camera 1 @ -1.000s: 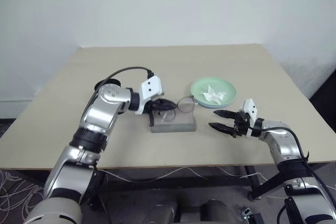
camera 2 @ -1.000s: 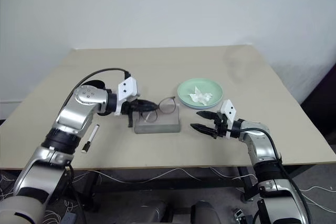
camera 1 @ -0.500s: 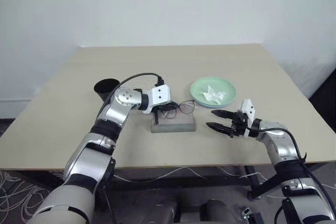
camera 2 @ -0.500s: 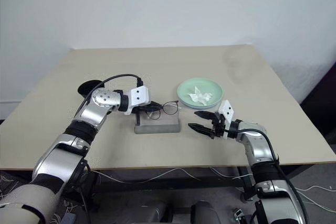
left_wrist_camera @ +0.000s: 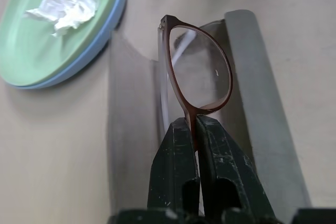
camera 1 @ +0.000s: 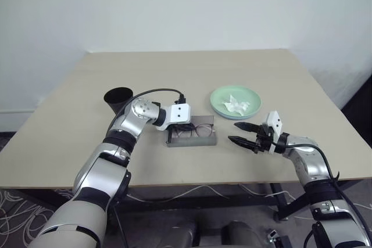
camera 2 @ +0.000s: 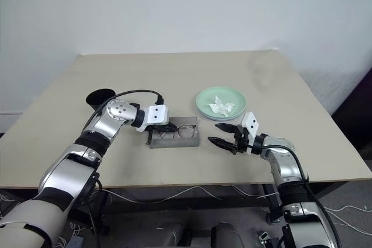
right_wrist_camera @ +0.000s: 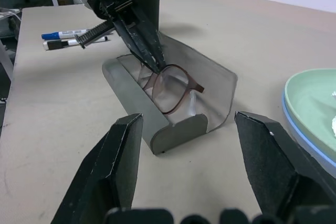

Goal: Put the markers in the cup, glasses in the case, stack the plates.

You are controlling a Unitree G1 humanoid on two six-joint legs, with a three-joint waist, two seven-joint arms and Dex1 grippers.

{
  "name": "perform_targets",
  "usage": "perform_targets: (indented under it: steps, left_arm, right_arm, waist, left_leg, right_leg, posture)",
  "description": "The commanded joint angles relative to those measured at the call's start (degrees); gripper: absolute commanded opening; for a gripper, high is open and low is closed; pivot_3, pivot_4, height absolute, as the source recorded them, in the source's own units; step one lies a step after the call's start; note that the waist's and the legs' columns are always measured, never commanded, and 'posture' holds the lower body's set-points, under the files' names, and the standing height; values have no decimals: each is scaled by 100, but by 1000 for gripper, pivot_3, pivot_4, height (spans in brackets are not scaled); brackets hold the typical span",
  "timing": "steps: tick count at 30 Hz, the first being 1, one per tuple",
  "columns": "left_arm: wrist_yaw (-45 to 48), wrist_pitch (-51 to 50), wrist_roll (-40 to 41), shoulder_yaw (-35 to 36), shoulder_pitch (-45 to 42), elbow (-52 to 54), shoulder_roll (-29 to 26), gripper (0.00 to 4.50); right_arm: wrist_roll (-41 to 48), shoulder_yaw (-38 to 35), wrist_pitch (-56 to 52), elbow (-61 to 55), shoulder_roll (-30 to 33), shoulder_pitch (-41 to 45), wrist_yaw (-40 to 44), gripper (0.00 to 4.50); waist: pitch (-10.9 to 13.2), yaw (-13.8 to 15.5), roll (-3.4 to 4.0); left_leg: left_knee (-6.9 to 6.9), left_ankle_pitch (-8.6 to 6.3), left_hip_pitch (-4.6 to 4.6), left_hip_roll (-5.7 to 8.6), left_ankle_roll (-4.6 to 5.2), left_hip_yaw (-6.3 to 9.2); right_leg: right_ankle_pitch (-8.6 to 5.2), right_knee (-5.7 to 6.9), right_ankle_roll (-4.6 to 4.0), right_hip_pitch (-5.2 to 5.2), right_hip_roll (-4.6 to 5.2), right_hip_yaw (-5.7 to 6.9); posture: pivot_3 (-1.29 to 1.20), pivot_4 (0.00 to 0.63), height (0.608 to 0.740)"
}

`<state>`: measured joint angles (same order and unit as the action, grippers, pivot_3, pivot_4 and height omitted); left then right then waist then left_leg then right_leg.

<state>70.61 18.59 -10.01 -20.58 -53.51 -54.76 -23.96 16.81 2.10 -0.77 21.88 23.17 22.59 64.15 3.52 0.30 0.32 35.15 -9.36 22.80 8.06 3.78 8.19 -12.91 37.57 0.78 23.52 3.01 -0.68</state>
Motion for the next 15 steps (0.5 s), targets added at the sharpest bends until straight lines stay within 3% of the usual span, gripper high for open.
perform_targets:
  steps: [1,2,5,13,15]
  left_arm:
    - [335,-261,49,33,-54,107,-57,19]
    - [361,-319,60,52,-52,124,-56,19]
    - [467,-420,-7,18,-39,178,-101,639]
    - [203,-433,3,114,-43,260,-64,3201]
    - [189,-447,98,186,-69,294,-37,3201]
  right_arm:
    - [64,-45,91,-190,-32,75,-27,3050]
    - [60,-43,95,-182,-35,77,-31,3050]
    - [48,-32,94,-168,-45,96,-40,3050]
    - [27,-12,111,-119,-69,130,-42,3050]
    - [23,-5,112,-115,-71,132,-41,3050]
  waist:
    - [0,0,0]
    - [0,0,0]
    - [0,-1,0]
    - [0,1,-2]
    - [0,1,-2]
  left_leg:
    - [0,0,-1,0,0,0]
    - [0,0,-1,0,0,0]
    - [1,0,-1,0,0,0]
    - [1,0,-1,0,0,1]
    - [1,0,-1,0,0,1]
  right_leg:
    - [0,1,0,0,0,0]
    - [0,1,0,0,0,0]
    - [0,3,0,0,-1,-1]
    - [0,3,0,1,-2,-1]
    - [0,4,0,0,-1,-1]
  posture:
    - [0,0,738]
    - [0,0,738]
    - [0,0,738]
    - [0,0,738]
    - [0,0,738]
